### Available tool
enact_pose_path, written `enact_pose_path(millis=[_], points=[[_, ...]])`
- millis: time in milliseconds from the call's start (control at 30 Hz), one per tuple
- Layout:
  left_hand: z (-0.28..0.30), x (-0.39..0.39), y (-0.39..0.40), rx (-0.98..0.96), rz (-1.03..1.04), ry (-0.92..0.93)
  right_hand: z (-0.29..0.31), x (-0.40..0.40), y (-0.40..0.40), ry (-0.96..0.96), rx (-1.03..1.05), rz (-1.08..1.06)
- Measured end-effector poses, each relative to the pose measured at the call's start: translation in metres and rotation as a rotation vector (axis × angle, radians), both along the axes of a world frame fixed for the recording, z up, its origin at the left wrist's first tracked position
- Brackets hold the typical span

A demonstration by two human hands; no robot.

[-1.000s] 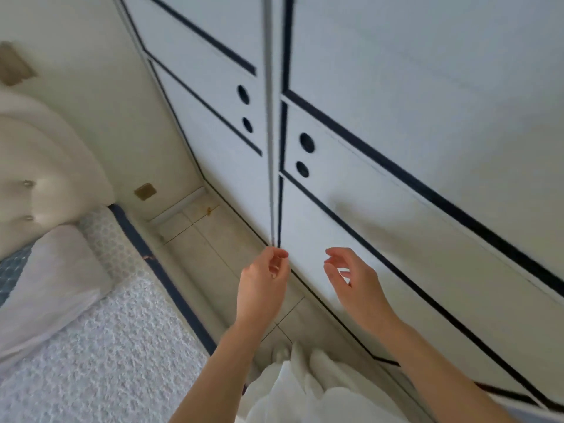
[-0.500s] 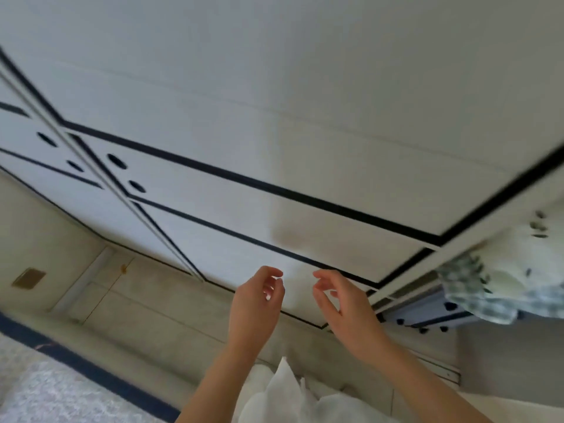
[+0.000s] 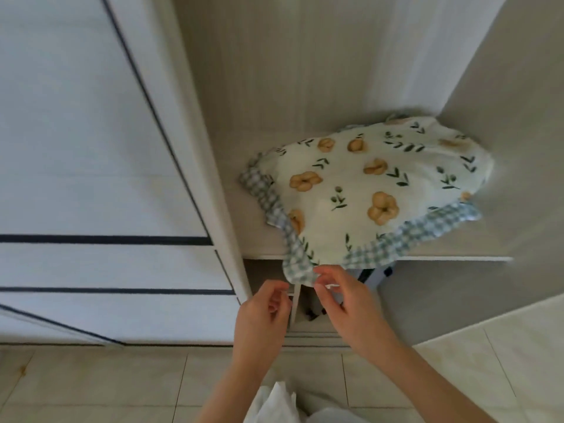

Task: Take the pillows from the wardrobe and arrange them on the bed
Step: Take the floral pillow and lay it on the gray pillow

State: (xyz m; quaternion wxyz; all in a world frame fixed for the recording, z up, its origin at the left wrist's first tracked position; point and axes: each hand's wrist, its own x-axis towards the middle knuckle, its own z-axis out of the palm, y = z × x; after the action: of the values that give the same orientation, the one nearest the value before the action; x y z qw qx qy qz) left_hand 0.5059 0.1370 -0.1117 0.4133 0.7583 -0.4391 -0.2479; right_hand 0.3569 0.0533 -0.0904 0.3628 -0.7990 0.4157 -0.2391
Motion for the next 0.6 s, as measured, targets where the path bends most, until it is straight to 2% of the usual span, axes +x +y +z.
enact_pose_path(millis=[300,600], points=[[0.035,-0.021,-0.097,-0.065,-0.141,-0.073,0.018,-0.043,-0.071,-0.045,-0.05,-0.239],[0.055,-0.032,-0.205,-0.11,-0.176,-0.161,0.04,-0.069,-0.174,-0.064,-0.147,-0.344]])
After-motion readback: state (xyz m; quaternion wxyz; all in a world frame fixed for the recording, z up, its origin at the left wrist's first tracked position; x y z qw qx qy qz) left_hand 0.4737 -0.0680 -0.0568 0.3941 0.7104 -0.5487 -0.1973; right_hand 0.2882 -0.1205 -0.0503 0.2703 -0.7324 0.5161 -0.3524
